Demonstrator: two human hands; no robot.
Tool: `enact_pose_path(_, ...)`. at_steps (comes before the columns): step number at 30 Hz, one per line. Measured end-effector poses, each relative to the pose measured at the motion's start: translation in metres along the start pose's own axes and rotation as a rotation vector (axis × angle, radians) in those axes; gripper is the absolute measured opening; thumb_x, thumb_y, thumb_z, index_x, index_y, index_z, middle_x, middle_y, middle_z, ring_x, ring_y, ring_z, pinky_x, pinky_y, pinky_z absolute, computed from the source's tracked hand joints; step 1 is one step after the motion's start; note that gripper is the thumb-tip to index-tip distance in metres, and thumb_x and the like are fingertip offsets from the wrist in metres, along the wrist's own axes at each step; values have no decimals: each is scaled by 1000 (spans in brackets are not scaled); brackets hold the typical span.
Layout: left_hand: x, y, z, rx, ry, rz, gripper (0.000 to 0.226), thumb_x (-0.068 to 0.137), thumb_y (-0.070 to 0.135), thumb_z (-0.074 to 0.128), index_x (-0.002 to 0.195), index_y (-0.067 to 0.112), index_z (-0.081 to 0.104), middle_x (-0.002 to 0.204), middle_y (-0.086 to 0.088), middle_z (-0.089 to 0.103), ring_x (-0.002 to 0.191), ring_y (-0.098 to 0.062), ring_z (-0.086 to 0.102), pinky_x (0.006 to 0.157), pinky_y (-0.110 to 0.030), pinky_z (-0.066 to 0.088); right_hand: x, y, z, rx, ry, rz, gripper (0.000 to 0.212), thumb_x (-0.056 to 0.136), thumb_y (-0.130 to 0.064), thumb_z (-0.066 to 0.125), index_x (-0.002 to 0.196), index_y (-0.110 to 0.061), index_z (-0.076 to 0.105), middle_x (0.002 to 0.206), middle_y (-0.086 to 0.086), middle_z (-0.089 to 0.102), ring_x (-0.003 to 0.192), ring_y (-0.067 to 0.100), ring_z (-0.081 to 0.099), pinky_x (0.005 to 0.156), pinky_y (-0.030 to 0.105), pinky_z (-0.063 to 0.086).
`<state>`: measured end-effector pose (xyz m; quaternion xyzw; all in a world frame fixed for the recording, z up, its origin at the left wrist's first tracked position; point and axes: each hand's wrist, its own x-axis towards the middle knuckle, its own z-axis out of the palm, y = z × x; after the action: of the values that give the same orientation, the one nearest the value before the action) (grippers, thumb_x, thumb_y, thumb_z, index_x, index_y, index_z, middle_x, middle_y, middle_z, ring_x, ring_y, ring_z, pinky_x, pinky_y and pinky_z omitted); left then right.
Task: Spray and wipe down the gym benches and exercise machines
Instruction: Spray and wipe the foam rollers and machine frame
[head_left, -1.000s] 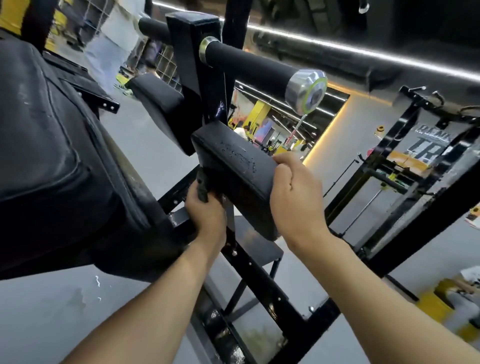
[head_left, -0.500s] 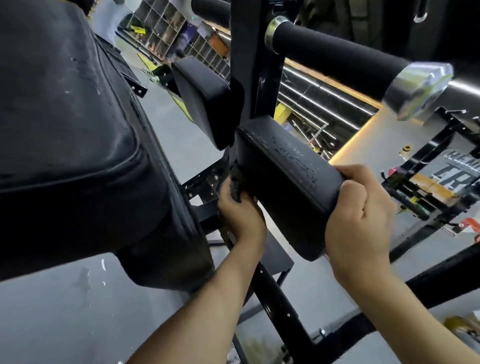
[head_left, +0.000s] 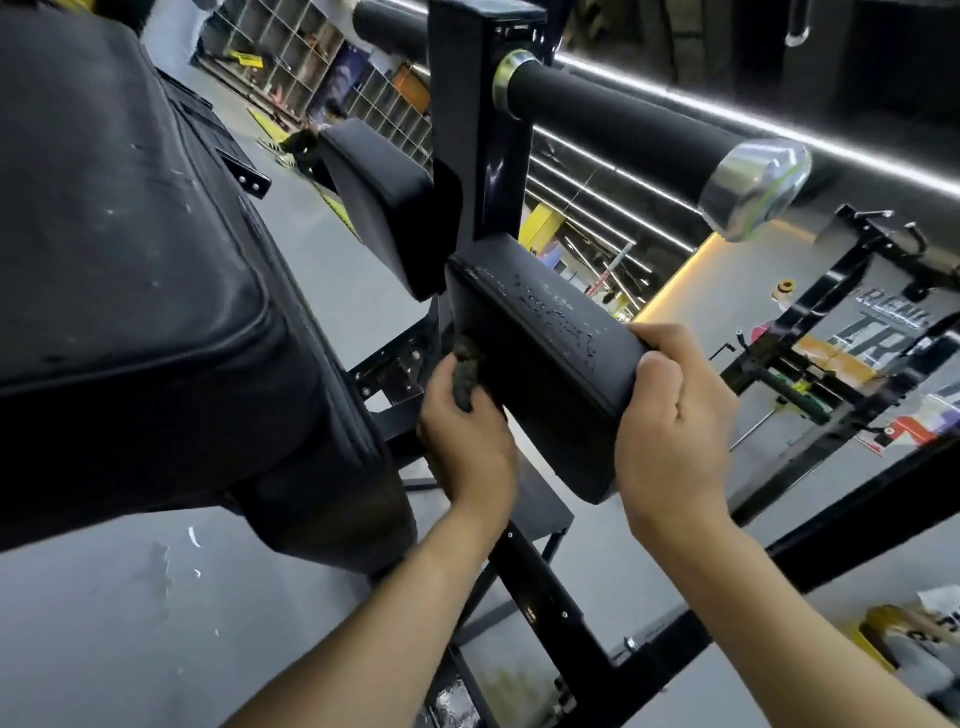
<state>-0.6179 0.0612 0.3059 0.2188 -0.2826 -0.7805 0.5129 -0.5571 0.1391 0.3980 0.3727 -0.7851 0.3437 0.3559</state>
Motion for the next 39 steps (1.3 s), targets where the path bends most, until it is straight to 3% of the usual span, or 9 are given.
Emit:
enact_pose_path(8, 22, 16, 6, -13, 71, -15, 41, 86, -12, 47, 115, 5, 71, 106, -8, 72, 102, -20, 67, 99, -41, 53, -2, -3, 0, -25, -21, 38, 32, 89, -19, 30, 95, -22, 61, 76, 6, 59, 67, 4, 49, 56, 26, 35)
enact_pose_path(12, -17, 18, -9, 4, -57, 71, 39, 90, -8, 51, 121, 9, 69, 111, -2, 72, 106, -12, 66, 96, -27, 53, -1, -1, 0, -38, -14, 42, 31, 89, -19, 30, 96, -23, 61, 77, 4, 59, 73, 7, 49, 59, 26, 36)
enact_pose_path(15, 14, 21, 2, -14, 36, 68, 36, 86, -7, 49, 109, 6, 73, 99, -7, 73, 95, -19, 68, 93, -41, 55, 0, 0, 1, -42, -17, 50, 30, 91, -20, 31, 97, -25, 60, 78, 0, 58, 75, 4, 50, 61, 26, 38)
enact_pose_path(17, 23, 29, 5, 12, 67, 13, 32, 87, -6, 50, 105, 5, 73, 95, -9, 73, 89, -20, 66, 90, -43, 55, 0, 0, 1, -45, -7, 52, 30, 91, -21, 31, 97, -26, 59, 78, -2, 58, 75, 2, 50, 62, 25, 37)
enact_pose_path(21, -6, 29, -10, 43, -61, 69, 28, 89, -3, 51, 109, 3, 70, 100, -13, 72, 98, -26, 66, 94, -39, 54, -1, -2, 0, -44, -2, 57, 31, 89, -21, 30, 97, -25, 60, 78, 1, 58, 79, 8, 49, 64, 29, 38)
enact_pose_path(27, 21, 50, 8, -33, 83, -35, 32, 94, -6, 50, 120, 2, 67, 111, -12, 70, 105, -23, 65, 96, -30, 50, -2, -3, 1, -38, -2, 84, 31, 89, -23, 29, 97, -26, 59, 80, 2, 59, 80, 9, 50, 68, 36, 43)
enact_pose_path(32, -2, 49, 1, -38, 35, 92, 38, 90, -7, 53, 123, 7, 67, 116, -7, 69, 110, -19, 65, 99, -33, 52, -1, -4, 1, -24, -5, 88, 31, 89, -22, 29, 96, -26, 59, 78, 4, 58, 75, 10, 48, 65, 32, 39)
enact_pose_path(35, 24, 60, 12, -91, 98, 26, 40, 90, -12, 49, 124, 3, 64, 118, -11, 69, 110, -22, 65, 97, -29, 51, -1, -3, 0, -46, -6, 90, 31, 90, -22, 30, 96, -26, 59, 78, 2, 58, 77, 9, 48, 65, 31, 40)
enact_pose_path(39, -2, 63, -3, -2, 1, 171, 43, 91, -11, 51, 128, 7, 63, 123, -4, 65, 115, -12, 62, 100, -20, 49, -1, -3, 2, -44, 7, 89, 31, 89, -21, 30, 97, -24, 60, 76, 0, 57, 75, 6, 49, 64, 28, 38)
